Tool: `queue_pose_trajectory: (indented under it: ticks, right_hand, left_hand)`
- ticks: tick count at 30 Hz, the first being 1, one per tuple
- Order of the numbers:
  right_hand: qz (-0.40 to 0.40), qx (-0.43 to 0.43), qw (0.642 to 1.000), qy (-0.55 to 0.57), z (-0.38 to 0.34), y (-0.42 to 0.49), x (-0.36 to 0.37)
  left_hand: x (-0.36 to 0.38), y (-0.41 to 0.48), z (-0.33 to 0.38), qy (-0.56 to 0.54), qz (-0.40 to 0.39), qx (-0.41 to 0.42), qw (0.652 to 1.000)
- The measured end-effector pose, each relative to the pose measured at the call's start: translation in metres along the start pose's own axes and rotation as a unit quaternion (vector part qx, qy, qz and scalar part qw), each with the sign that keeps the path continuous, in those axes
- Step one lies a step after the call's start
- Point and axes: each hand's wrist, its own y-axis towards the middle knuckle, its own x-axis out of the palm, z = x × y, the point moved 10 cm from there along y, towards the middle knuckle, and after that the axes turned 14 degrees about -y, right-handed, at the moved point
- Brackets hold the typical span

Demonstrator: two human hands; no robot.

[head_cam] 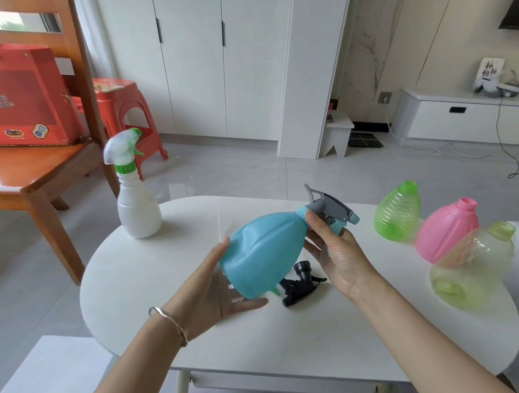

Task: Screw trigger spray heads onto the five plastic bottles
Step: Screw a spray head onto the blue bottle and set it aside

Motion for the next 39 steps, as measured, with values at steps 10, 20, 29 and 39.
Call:
queue_pose_trajectory:
  ticks: [10,20,29,39]
  right_hand:
    - [-0.087,-0.026,0.996,-0.024,-0.017,-0.007,0.027]
    - [-0.142,-0.027,0.988,-0.045,-0.023,-0.010,0.072]
    - [-0.167,-0.021,0.983,-0.067,-0.025,-0.003,0.118]
    - [-0.180,0.055,0.961,-0.203,0.009,-0.012,0.169]
  left_hand:
    - [0.005,-0.015,0.007,0.028,-0.063,-0.031,0.997]
    - [-0.008,-0.041,0.018,0.114,-0.038,-0.030,0.992]
    - [-0.020,-0.071,0.051,0.146,-0.020,0.057,0.987]
    - [-0.045,-0.087,0.118,0.155,0.085,0.272,0.946]
